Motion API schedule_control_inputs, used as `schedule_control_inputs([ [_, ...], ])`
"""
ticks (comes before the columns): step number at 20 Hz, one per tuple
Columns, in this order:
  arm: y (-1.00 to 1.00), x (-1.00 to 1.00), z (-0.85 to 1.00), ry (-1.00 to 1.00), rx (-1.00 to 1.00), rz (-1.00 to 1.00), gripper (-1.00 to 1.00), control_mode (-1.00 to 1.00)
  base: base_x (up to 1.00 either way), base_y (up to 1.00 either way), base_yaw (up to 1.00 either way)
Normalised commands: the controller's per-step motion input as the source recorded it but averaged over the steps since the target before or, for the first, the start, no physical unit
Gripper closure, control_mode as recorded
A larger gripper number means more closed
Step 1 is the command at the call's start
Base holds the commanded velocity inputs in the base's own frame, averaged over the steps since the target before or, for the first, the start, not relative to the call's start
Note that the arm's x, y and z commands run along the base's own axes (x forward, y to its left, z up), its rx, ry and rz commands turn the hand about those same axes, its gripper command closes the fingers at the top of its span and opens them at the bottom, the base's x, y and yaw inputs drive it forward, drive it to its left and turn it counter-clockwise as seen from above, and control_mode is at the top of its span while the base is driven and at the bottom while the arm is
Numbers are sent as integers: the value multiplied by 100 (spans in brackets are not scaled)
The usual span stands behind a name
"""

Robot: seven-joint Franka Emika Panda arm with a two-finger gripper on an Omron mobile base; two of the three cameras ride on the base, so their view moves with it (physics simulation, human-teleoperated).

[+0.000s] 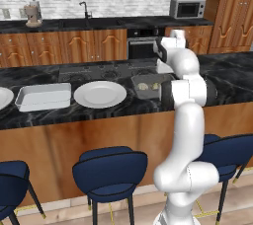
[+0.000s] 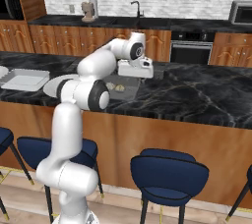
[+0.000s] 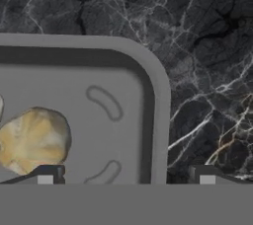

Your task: Place two dumplings into each of the tupperware containers and then place the containers in the fridge.

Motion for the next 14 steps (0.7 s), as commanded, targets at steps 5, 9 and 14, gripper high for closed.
schedule_control_inputs([
  [5,-17,-1,-30,0,0,0,-100,-100,0,0,0],
  [9,-23,0,-29,0,0,0,-100,-100,0,0,0],
  [14,-14,1,-30,0,0,0,-100,-100,0,0,0],
])
